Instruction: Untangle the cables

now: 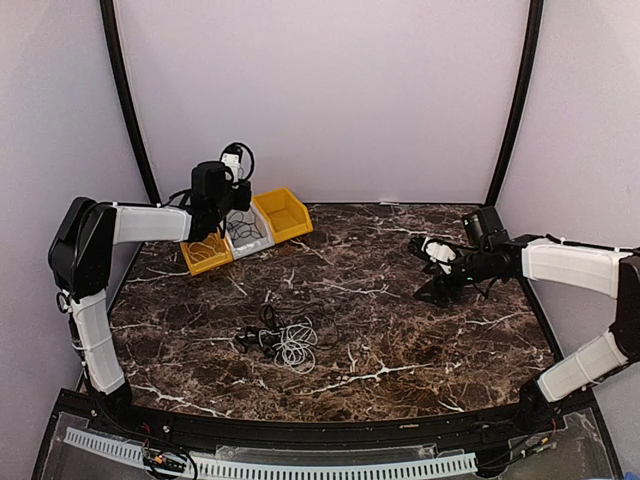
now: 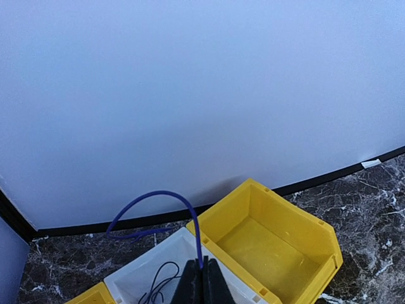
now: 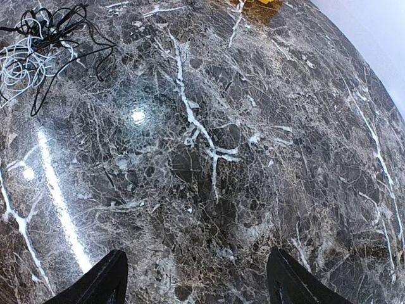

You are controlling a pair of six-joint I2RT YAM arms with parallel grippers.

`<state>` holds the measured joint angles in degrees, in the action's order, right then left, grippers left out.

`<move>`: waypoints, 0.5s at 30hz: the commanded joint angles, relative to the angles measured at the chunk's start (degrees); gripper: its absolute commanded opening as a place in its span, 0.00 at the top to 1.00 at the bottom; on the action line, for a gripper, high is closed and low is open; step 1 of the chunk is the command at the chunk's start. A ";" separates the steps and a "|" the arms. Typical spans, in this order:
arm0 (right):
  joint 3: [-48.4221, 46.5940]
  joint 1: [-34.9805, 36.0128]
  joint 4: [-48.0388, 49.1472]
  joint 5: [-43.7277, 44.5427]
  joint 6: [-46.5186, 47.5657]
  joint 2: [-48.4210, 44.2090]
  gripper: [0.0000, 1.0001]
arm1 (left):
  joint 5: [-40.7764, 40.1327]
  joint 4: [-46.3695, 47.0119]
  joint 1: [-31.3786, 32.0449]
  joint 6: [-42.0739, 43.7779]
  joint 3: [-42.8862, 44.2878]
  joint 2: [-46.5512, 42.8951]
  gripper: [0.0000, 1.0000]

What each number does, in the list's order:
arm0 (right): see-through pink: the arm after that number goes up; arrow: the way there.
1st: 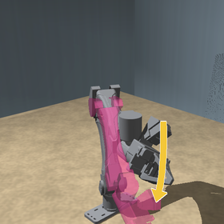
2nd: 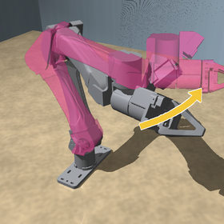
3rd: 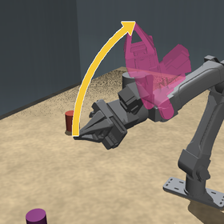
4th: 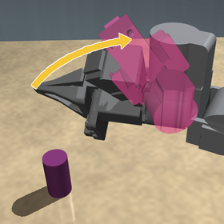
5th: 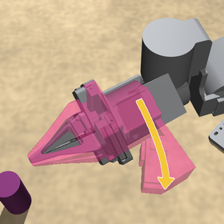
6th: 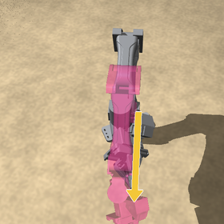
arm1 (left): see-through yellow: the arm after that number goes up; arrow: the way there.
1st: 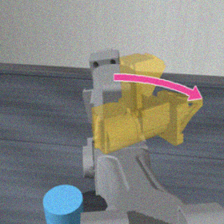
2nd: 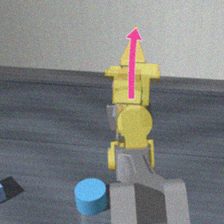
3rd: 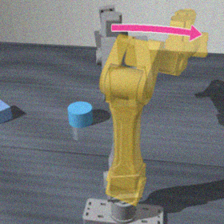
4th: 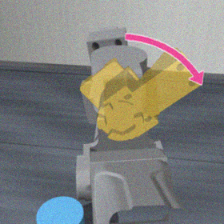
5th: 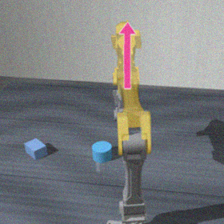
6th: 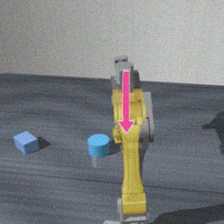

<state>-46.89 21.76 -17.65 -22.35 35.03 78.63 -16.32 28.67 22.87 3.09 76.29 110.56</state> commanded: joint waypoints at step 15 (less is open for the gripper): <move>-0.04 1.18 -0.09 1.56 0.83 1.28 0.22 | 7.09 -6.46 -0.29 -7.21 -9.17 -5.51 1.00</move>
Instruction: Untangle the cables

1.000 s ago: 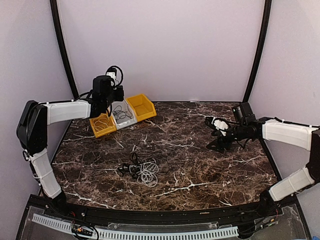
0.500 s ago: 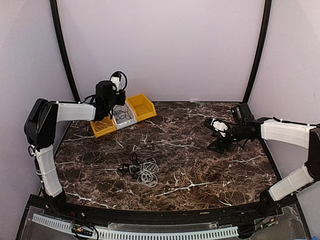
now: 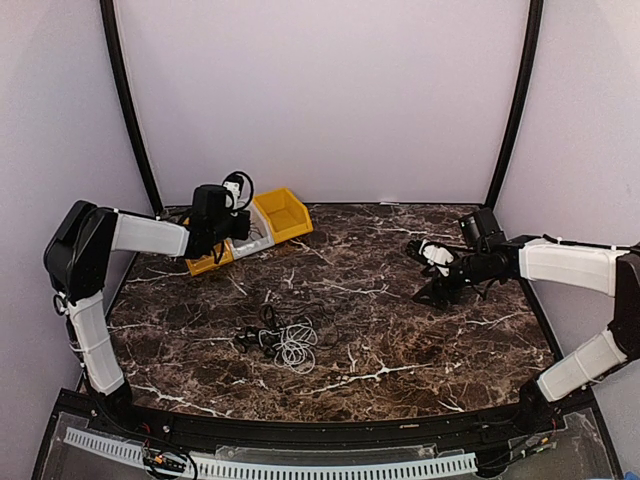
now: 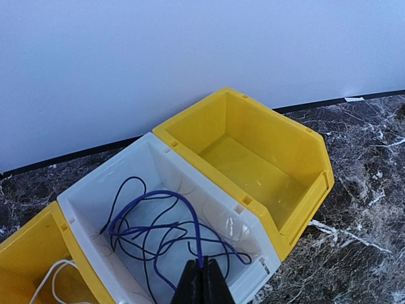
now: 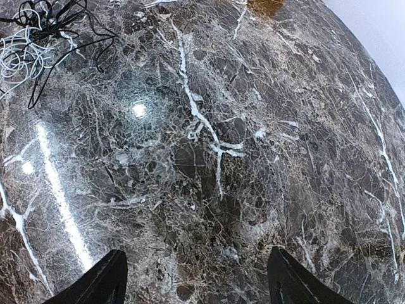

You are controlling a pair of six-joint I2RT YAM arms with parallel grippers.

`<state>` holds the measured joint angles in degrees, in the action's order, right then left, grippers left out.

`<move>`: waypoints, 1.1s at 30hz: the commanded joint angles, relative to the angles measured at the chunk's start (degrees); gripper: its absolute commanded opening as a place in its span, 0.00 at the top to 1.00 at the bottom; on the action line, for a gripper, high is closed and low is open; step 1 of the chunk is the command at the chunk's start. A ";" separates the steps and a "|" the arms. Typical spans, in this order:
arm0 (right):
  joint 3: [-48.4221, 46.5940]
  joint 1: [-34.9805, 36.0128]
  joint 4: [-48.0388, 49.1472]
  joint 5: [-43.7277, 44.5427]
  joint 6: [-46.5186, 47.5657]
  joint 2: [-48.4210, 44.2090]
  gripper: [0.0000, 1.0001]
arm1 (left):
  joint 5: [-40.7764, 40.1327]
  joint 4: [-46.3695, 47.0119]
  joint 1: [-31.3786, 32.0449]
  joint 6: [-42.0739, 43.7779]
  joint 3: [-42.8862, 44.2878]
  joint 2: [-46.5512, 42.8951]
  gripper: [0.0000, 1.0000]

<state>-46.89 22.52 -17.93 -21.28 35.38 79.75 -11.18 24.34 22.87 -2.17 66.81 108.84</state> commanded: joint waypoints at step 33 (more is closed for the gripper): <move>-0.57 0.94 -1.16 1.10 1.27 1.98 0.20 | 14.17 -32.31 -5.64 -23.65 24.46 9.64 0.86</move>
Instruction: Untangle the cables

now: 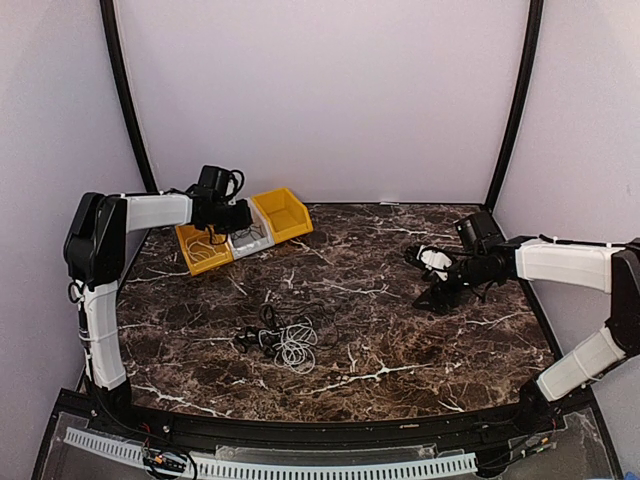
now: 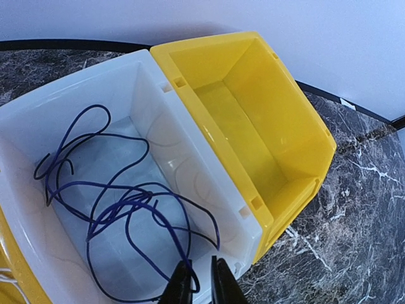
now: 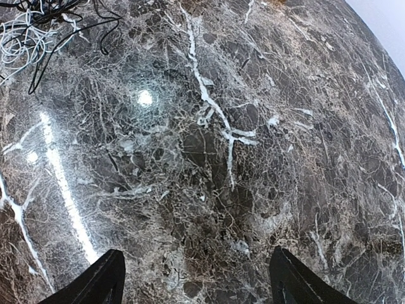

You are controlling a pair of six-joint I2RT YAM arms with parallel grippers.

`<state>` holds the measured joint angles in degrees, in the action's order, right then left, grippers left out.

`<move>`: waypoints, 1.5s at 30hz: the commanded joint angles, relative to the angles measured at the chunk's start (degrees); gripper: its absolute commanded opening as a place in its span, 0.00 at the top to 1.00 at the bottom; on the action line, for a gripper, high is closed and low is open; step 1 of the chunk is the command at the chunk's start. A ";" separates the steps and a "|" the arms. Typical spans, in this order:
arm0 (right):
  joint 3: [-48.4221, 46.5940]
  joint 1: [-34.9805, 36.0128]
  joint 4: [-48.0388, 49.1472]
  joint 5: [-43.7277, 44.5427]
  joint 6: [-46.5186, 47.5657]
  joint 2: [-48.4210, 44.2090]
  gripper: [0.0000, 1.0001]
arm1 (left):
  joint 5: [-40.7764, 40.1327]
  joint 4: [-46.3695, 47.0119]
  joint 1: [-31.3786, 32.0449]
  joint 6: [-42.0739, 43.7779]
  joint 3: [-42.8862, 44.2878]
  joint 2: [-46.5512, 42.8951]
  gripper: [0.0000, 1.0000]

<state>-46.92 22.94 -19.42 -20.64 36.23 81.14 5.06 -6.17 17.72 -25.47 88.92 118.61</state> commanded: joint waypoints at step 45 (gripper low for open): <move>-0.87 1.76 -0.09 2.74 0.89 1.77 0.18 | -0.19 -10.00 4.20 12.23 4.91 -9.64 0.89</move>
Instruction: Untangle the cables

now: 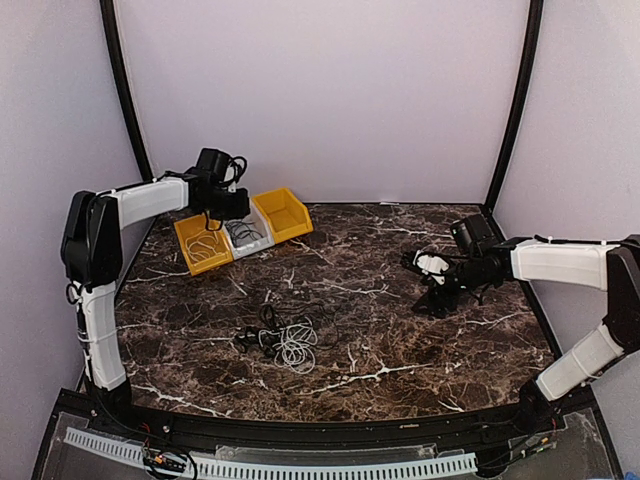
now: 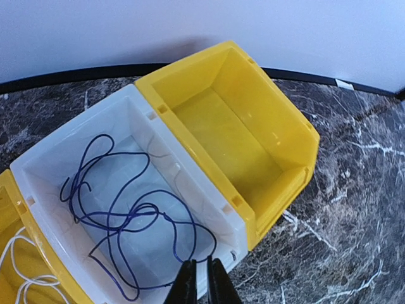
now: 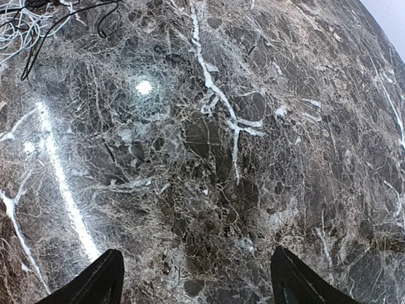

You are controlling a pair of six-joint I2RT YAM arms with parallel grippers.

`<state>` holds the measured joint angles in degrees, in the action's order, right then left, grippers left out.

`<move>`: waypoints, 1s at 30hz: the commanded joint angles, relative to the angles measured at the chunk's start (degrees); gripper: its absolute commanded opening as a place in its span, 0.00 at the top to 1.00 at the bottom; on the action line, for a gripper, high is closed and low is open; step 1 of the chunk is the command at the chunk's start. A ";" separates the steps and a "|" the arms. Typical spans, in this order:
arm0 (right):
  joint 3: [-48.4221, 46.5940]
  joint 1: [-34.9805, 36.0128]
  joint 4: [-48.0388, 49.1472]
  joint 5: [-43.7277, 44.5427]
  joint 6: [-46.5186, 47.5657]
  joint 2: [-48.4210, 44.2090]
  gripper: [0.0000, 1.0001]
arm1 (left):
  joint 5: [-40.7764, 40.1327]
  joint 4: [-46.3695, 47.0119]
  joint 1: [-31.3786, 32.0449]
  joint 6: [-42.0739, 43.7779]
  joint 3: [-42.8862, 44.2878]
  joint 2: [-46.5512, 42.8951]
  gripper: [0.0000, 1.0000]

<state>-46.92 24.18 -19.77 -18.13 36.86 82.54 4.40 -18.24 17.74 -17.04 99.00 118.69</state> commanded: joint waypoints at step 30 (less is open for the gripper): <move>-2.44 2.80 0.51 -0.81 -1.33 1.31 0.18 | 2.15 4.44 23.77 -7.95 -44.31 -32.02 0.51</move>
<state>-48.56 26.52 -19.77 -18.37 35.94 83.42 6.79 -9.78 39.92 -23.35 54.39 85.45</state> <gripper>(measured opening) 0.820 0.491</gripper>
